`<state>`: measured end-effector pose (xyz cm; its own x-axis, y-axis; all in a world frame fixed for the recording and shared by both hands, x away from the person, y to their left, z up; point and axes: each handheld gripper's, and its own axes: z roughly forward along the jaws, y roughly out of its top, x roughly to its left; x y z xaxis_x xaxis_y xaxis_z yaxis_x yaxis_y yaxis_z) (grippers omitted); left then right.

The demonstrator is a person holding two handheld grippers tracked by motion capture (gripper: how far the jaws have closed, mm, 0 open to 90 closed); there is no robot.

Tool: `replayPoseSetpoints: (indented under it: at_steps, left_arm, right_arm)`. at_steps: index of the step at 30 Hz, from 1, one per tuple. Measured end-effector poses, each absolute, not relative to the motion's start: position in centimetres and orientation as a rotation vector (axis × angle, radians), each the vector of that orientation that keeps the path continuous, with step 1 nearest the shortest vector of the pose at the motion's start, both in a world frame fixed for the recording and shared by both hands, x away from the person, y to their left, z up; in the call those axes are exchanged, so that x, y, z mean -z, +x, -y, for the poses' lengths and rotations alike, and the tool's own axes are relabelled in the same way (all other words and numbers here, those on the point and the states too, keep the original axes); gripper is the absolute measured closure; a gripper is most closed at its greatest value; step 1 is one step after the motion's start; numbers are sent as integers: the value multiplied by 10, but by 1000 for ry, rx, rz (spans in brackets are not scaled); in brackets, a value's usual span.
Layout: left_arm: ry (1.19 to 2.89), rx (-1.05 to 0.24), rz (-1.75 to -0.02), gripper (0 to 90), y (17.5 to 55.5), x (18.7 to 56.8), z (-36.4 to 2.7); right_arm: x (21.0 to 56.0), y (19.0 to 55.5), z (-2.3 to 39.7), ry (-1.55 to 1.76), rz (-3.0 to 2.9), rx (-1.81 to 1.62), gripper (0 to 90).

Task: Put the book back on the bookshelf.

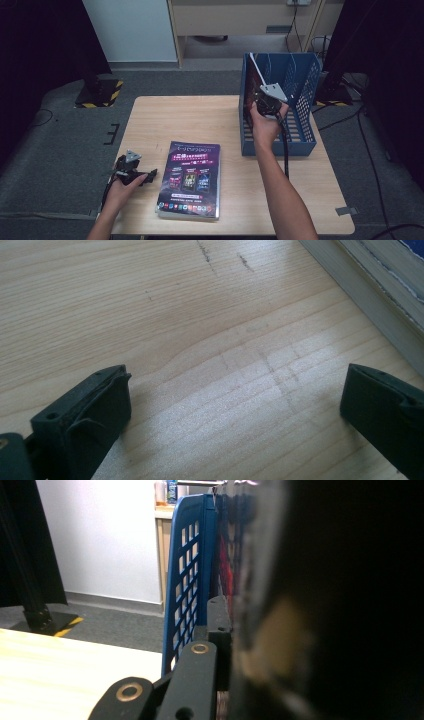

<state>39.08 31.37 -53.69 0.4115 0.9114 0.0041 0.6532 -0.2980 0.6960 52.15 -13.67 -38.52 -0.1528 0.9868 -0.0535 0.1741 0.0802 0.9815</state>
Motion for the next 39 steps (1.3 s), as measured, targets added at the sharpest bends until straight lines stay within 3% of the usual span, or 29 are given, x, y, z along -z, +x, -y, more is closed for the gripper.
replayPoseSetpoints:
  at_steps: [27, 32, 36, 39]
  left_arm:
    - [2058, -541, -1319, 0, 391, 537, -314]
    - [2057, -541, -1320, 0, 391, 537, -314]
    - [2058, -541, -1319, 0, 391, 537, -314]
    - [2058, -541, -1320, 0, 391, 537, -314]
  right_arm:
    - [393, 521, 112, 1170, -1530, -1173, 835]
    - [392, 519, 111, 1171, -1541, -1201, 730]
    - [388, 515, 109, 1162, -1550, -1239, 558]
    - [386, 511, 110, 1163, -1558, -1248, 490]
